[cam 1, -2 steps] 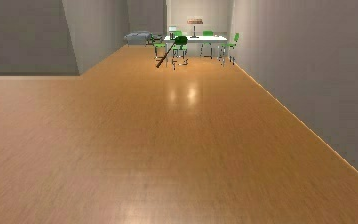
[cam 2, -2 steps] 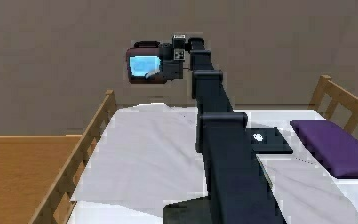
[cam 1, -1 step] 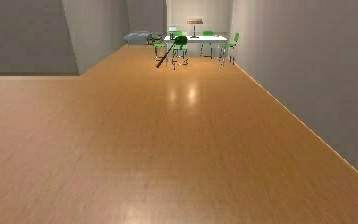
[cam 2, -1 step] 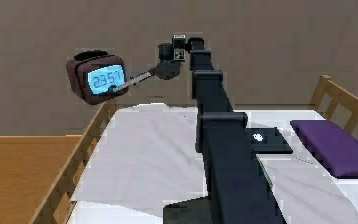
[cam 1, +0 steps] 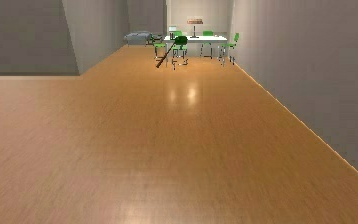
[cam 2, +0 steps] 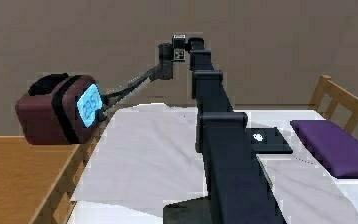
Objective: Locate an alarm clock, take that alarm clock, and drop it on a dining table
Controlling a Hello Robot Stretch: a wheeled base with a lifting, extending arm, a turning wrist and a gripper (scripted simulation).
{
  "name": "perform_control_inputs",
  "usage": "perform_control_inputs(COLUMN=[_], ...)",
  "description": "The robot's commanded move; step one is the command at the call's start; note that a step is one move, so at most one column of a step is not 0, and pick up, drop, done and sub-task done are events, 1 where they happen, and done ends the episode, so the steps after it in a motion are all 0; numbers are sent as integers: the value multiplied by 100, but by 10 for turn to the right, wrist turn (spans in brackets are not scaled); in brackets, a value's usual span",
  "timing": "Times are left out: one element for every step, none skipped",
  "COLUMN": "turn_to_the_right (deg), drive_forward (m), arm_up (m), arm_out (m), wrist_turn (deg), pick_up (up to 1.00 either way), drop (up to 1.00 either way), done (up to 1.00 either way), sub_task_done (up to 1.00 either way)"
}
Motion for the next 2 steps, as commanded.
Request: perform_control_inputs(turn_to_the_right=[0,0], drive_forward=[0,0], arm_up=[0,0], arm_out=[0,-46], wrist_turn=[-270,0], pick_up=[0,0], drop=[0,0], done=[0,0], sub_task_done=[0,0])
